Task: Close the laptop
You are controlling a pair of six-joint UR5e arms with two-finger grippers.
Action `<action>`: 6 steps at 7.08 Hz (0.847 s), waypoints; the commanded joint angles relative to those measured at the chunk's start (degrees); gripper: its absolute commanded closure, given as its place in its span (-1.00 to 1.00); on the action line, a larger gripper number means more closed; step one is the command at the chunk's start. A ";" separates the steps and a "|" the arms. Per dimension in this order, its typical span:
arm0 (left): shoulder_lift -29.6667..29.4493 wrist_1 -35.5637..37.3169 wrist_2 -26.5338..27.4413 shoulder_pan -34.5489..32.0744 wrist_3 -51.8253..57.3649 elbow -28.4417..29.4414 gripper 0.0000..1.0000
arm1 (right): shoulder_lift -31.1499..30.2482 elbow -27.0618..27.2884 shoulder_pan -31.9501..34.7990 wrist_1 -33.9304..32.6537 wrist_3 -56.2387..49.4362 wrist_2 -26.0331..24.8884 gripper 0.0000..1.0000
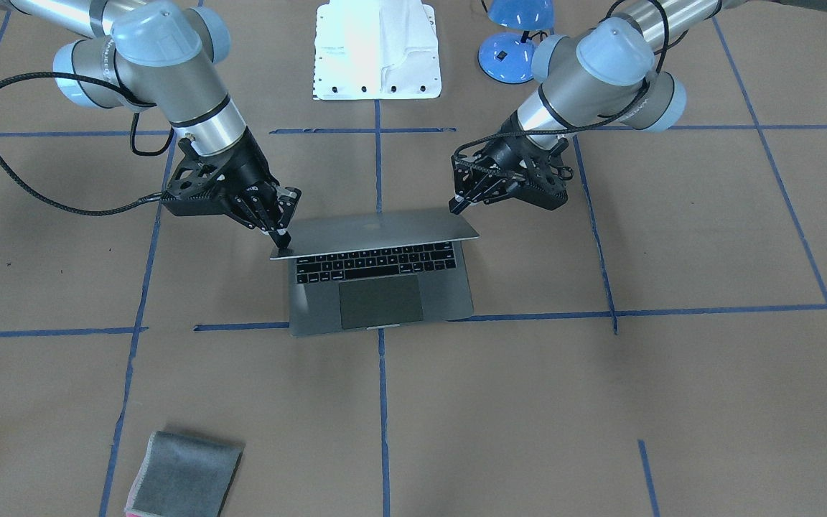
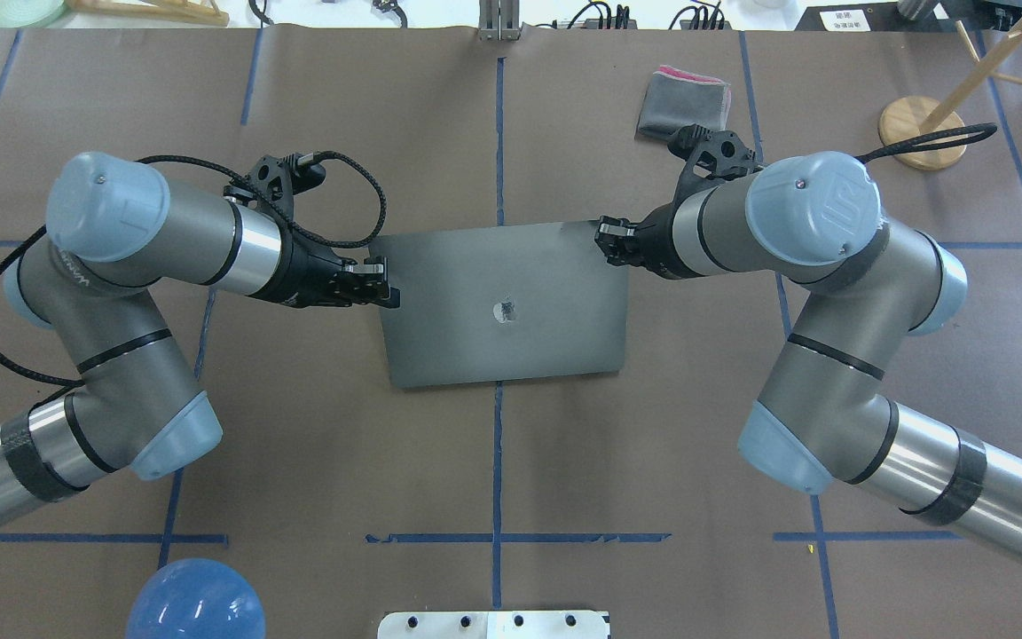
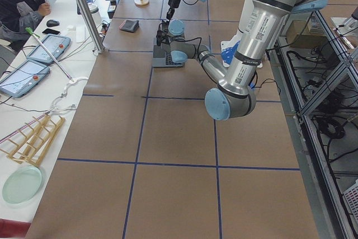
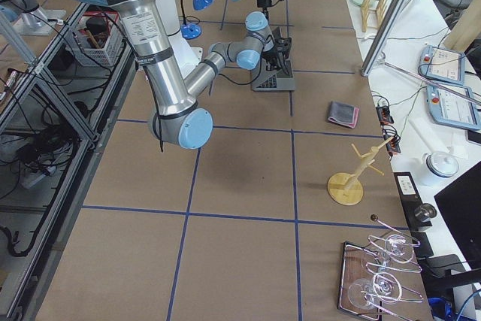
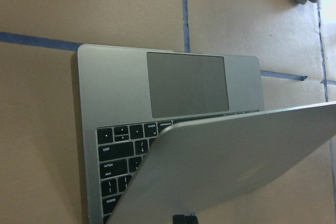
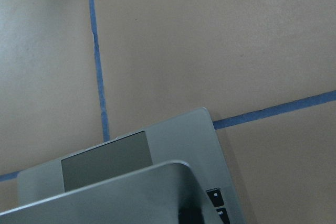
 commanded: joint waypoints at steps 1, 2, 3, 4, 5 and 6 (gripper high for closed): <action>-3.61 -0.24 1.74 -0.83 0.41 7.74 1.00 | 1.55 -4.83 0.14 0.16 -1.15 0.00 1.00; -5.19 -0.51 3.93 -0.84 0.49 11.87 1.00 | 2.51 -7.37 0.05 0.34 -1.33 -0.09 1.00; -7.03 -0.68 4.21 -0.75 2.24 16.00 1.00 | 3.22 -10.27 -0.12 0.43 -1.33 -0.17 0.99; -7.49 -0.77 5.26 -0.58 2.86 18.22 1.00 | 3.31 -12.04 -0.47 0.43 -1.33 -0.26 0.99; -7.58 -0.86 5.27 -0.66 2.87 17.98 1.00 | 3.40 -11.97 -0.47 0.43 -1.85 -0.18 0.95; -7.84 -0.51 4.57 -1.45 2.78 17.19 0.83 | 4.27 -11.53 -0.21 0.25 -2.20 0.17 0.73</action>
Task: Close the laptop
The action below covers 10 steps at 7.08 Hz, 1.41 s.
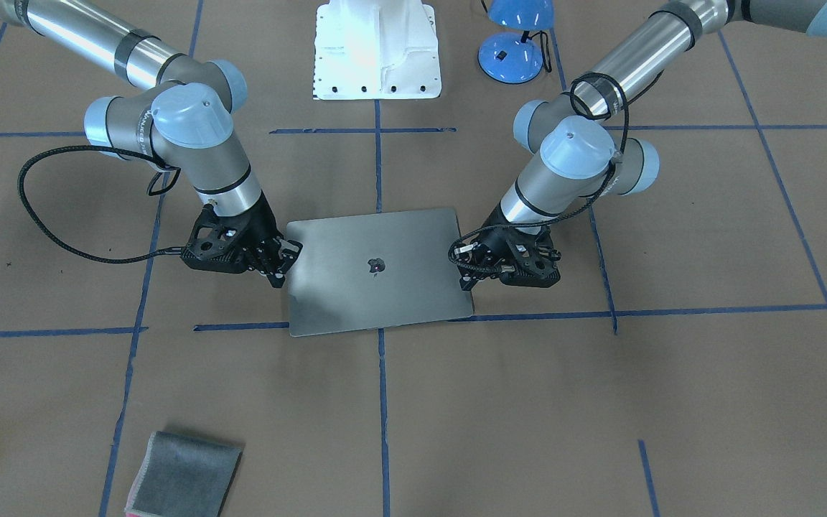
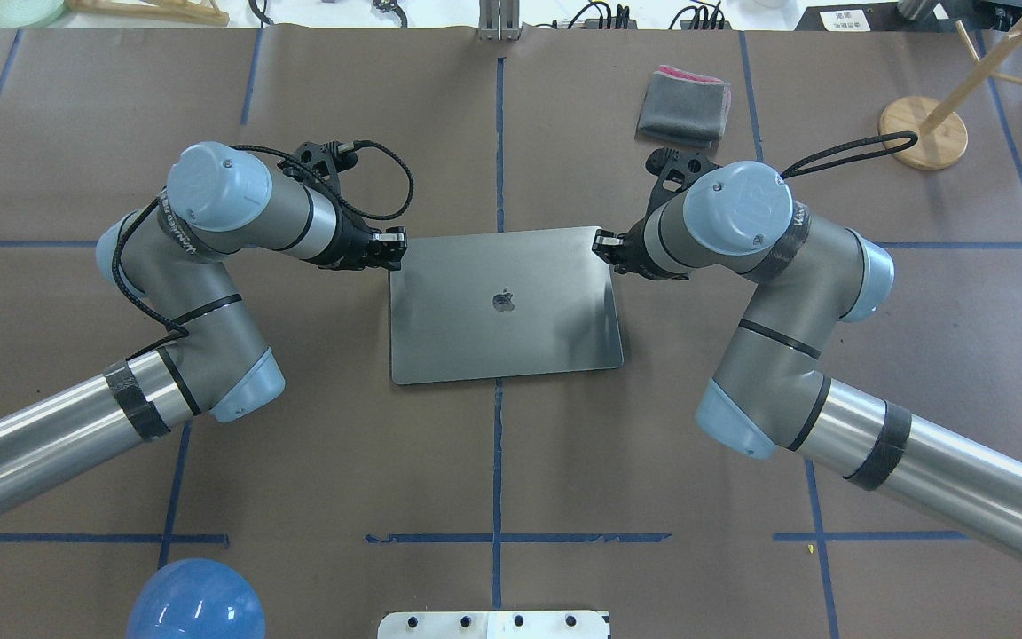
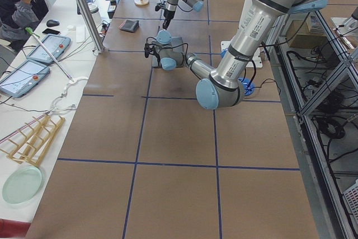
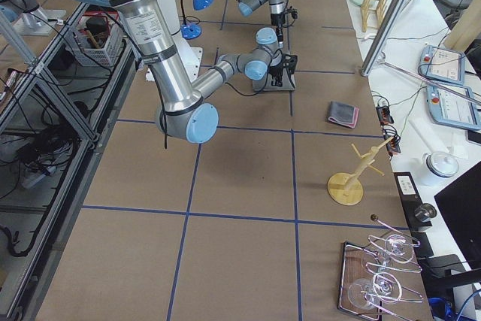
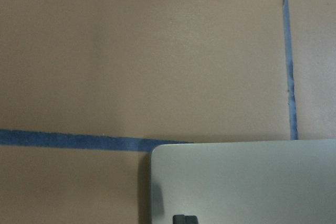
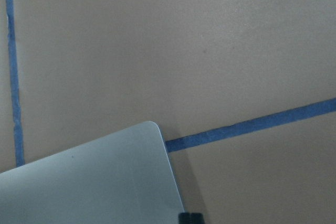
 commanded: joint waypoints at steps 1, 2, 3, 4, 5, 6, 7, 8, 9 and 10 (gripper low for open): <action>0.07 0.65 -3.77 -1.73 0.24 -0.41 -0.52 | 0.92 0.12 0.39 -0.65 -0.35 -0.14 -0.65; 0.51 0.75 -6.59 -3.92 0.24 -1.46 -0.99 | 0.49 0.73 2.22 -0.83 -0.44 1.24 -0.99; 3.22 1.27 -10.28 -6.12 0.33 -3.38 -1.00 | -0.04 1.09 5.63 -3.53 -1.40 7.17 -0.99; 4.98 3.45 -15.97 -10.23 1.98 -3.92 -1.00 | -0.31 2.92 9.32 -8.52 -5.93 11.85 -0.99; 6.39 6.60 -20.72 -13.84 8.70 -4.45 -1.00 | -2.14 7.20 11.44 -15.01 -13.46 12.41 -1.00; 8.32 10.12 -21.21 -16.66 17.64 -5.33 -1.00 | -4.50 11.07 13.64 -21.69 -22.50 12.51 -0.99; 11.12 13.81 -21.30 -21.12 29.65 -5.42 -1.00 | -5.83 12.07 17.49 -26.36 -32.16 13.99 -0.99; 12.72 18.28 -21.30 -25.00 39.78 -5.42 -1.00 | -8.20 12.08 21.27 -26.58 -38.96 16.61 -1.00; 13.78 23.89 -21.30 -29.21 50.32 -5.42 -1.00 | -11.09 11.82 25.83 -26.76 -47.29 19.77 -0.99; 14.92 29.43 -21.13 -32.73 59.30 -5.42 -1.00 | -14.95 11.64 31.27 -26.76 -56.25 22.15 -1.00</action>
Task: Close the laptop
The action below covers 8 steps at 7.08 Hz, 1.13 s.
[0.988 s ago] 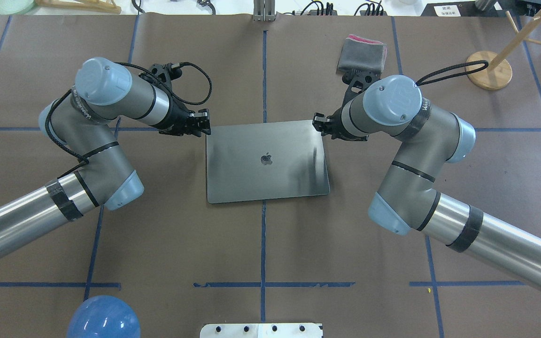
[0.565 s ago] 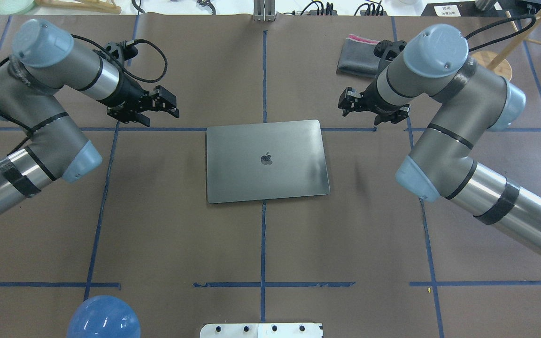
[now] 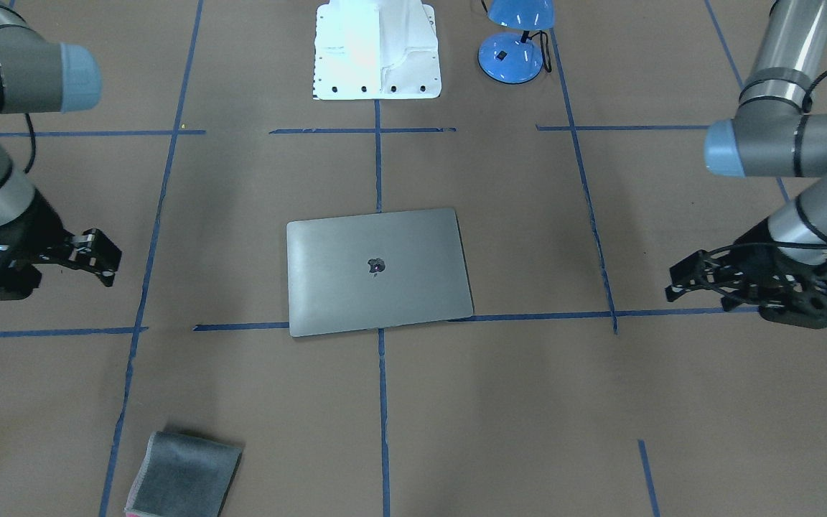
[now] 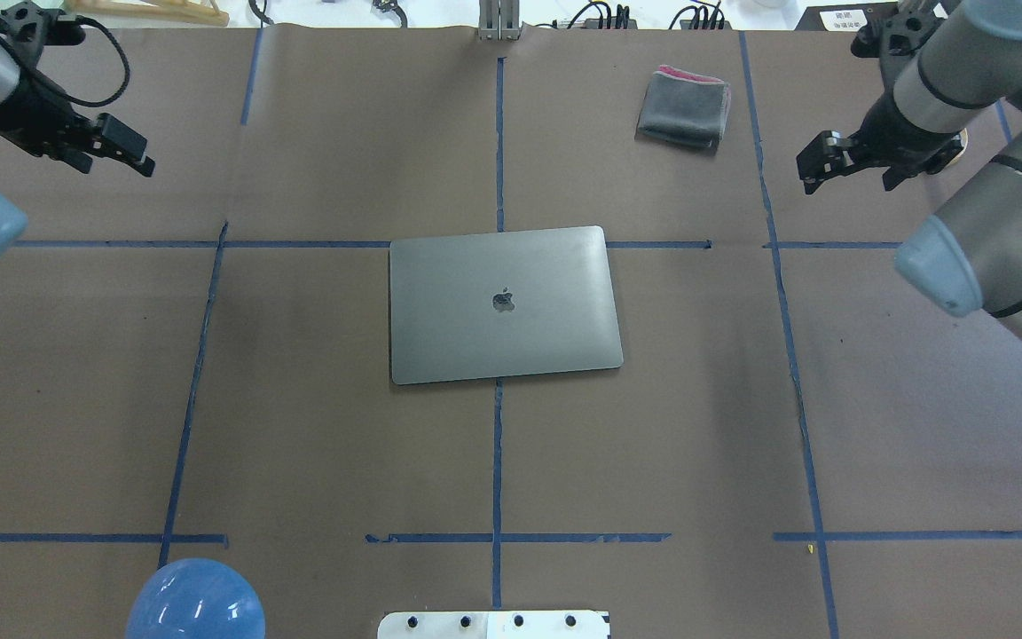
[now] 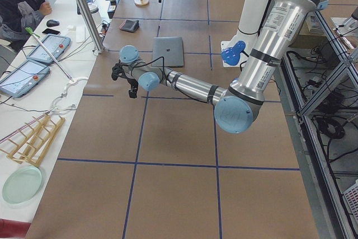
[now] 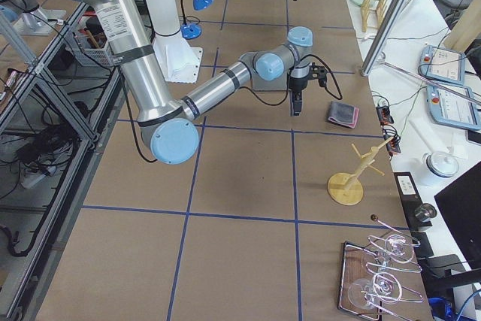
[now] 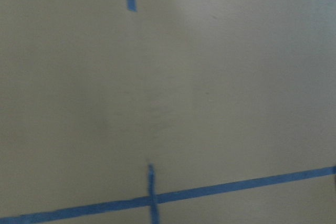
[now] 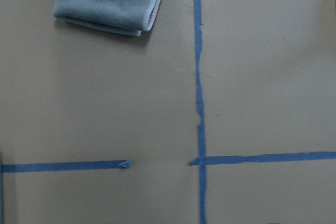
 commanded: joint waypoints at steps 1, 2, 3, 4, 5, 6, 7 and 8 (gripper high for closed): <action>3.13 12.36 0.27 -8.28 22.32 -0.03 -1.00 | -7.50 -0.73 11.47 -0.56 -19.58 4.95 -0.99; 4.71 18.33 -0.16 -12.75 29.90 -0.20 -1.00 | -9.80 -1.44 15.27 -1.69 -27.76 6.45 -0.99; 7.60 22.83 -0.25 -15.23 35.11 -2.38 -1.00 | -10.86 -2.49 18.35 -2.23 -33.49 7.68 -0.99; 10.50 24.44 -0.51 -19.17 37.86 -4.40 -1.00 | -13.74 -3.72 20.82 -1.88 -38.69 10.05 -0.99; 15.57 24.89 -2.17 -22.00 37.19 -7.56 -1.00 | -15.51 -5.38 24.32 -1.97 -44.48 12.07 -1.00; 17.45 25.76 -2.88 -23.07 37.10 -9.15 -1.00 | -17.45 -7.92 26.01 -1.62 -45.58 13.92 -0.99; 21.47 25.77 -2.80 -23.25 37.10 -11.52 -1.00 | -19.20 -8.12 26.12 -0.57 -45.07 14.63 -1.00; 23.17 25.86 -2.71 -23.17 37.10 -13.11 -1.00 | -19.40 -8.21 26.12 -0.56 -44.20 14.29 -0.99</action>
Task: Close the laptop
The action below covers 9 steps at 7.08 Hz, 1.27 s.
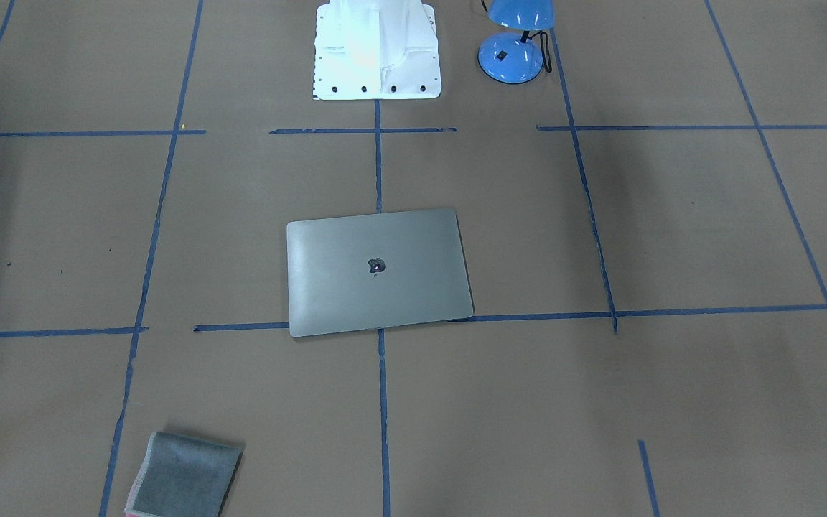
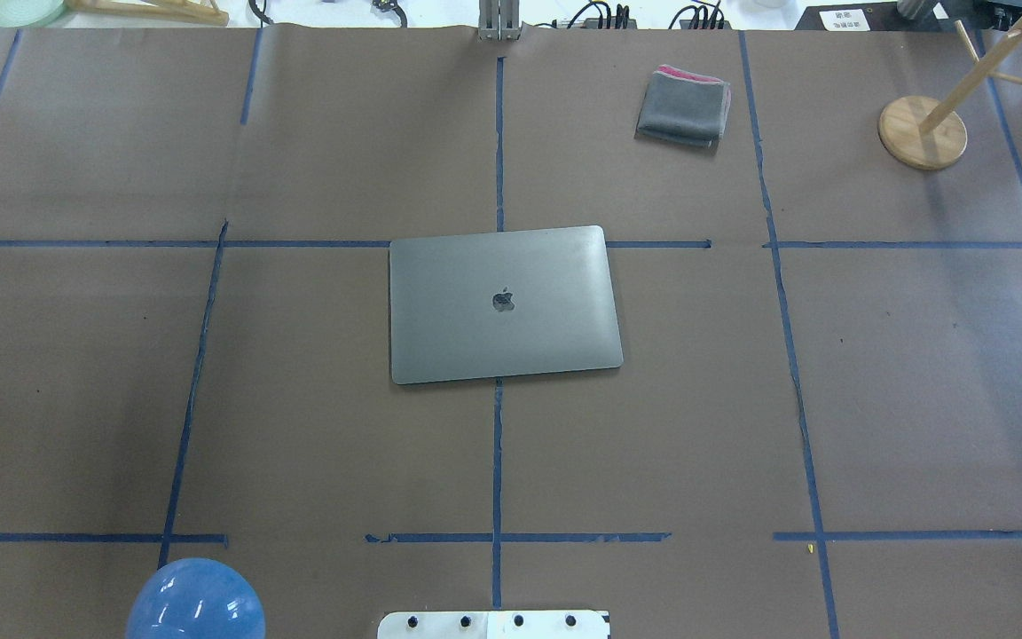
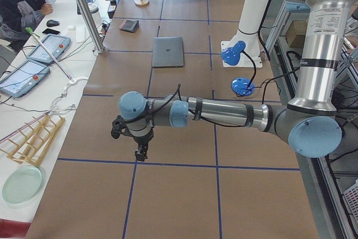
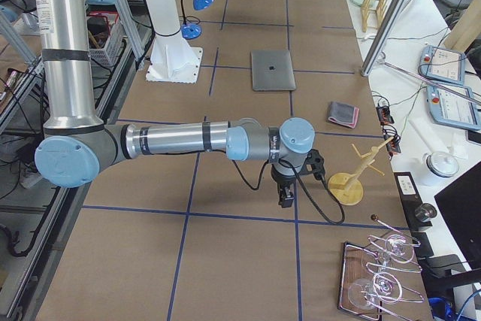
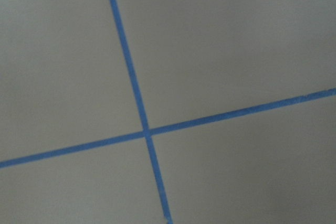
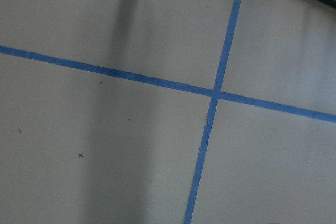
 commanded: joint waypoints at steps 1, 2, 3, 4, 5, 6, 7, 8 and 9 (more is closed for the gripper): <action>3.34 0.24 -0.06 -0.30 0.04 -2.18 -1.00 | -1.05 -0.52 0.34 0.47 0.52 0.22 -1.00; 3.60 -0.28 -0.06 -0.38 0.30 -2.18 -1.00 | -1.05 -0.43 0.34 0.47 0.61 0.31 -1.00; 5.26 -0.72 0.11 -0.30 0.30 -1.75 -1.00 | -1.13 -0.60 0.34 1.25 0.61 0.31 -1.00; 5.10 -0.73 4.55 -0.30 0.39 -2.27 -1.00 | -1.13 -0.52 0.42 1.43 0.61 0.31 -1.00; 4.93 -0.81 7.21 -0.12 0.39 -2.97 -1.00 | -1.13 -0.43 0.34 1.43 0.61 0.31 -1.00; 4.93 -0.99 6.88 -0.12 0.39 -3.06 -1.00 | -1.13 -0.43 0.42 1.43 0.61 0.39 -1.00; 5.01 -1.08 6.88 0.05 0.56 -3.06 -1.00 | -1.13 -0.34 0.43 1.43 0.61 0.40 -1.00; 5.10 -1.08 6.88 0.14 0.57 -3.06 -1.00 | -1.13 -0.25 0.34 1.43 0.61 0.48 -1.00; 5.10 -1.43 6.79 0.23 0.65 -3.06 -1.00 | -1.13 -0.34 0.34 1.43 0.70 0.48 -1.00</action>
